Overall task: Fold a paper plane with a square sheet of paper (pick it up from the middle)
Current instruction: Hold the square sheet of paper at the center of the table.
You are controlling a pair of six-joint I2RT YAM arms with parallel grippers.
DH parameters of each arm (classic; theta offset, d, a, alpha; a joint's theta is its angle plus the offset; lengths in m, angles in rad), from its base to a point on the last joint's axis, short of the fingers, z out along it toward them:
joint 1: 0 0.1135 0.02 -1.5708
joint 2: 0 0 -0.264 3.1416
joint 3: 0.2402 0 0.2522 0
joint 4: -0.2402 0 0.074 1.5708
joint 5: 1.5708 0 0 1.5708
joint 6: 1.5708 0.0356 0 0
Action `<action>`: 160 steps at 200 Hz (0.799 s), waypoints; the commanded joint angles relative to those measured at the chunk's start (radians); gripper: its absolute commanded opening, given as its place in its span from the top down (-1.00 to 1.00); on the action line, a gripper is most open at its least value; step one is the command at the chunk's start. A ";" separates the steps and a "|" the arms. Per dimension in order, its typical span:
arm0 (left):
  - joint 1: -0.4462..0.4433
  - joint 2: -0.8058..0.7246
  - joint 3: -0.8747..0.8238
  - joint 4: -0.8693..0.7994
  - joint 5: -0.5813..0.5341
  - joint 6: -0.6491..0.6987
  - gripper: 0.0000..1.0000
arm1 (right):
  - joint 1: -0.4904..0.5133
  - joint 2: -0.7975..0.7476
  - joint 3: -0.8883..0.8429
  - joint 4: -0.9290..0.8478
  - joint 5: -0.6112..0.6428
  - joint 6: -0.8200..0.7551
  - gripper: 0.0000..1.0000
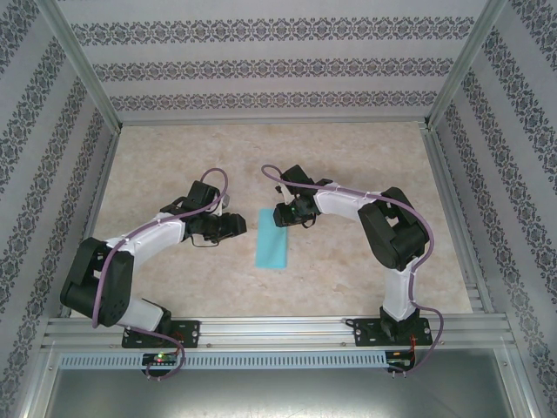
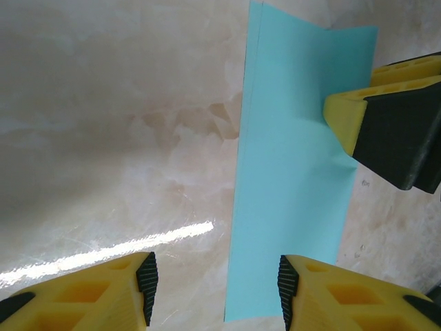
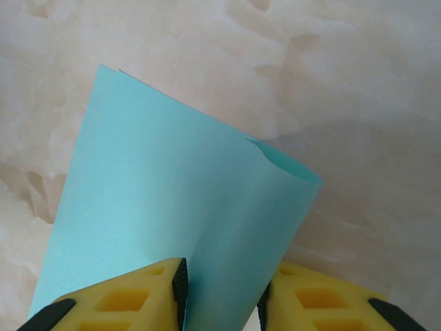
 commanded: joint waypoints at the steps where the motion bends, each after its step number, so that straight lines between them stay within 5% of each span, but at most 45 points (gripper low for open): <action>1: 0.013 0.006 0.000 0.032 0.017 0.014 -0.06 | 0.011 -0.008 -0.019 -0.028 -0.005 -0.034 0.32; 160: 0.013 0.026 0.009 0.039 0.031 0.013 -0.05 | 0.032 0.014 0.021 -0.045 0.030 -0.062 0.25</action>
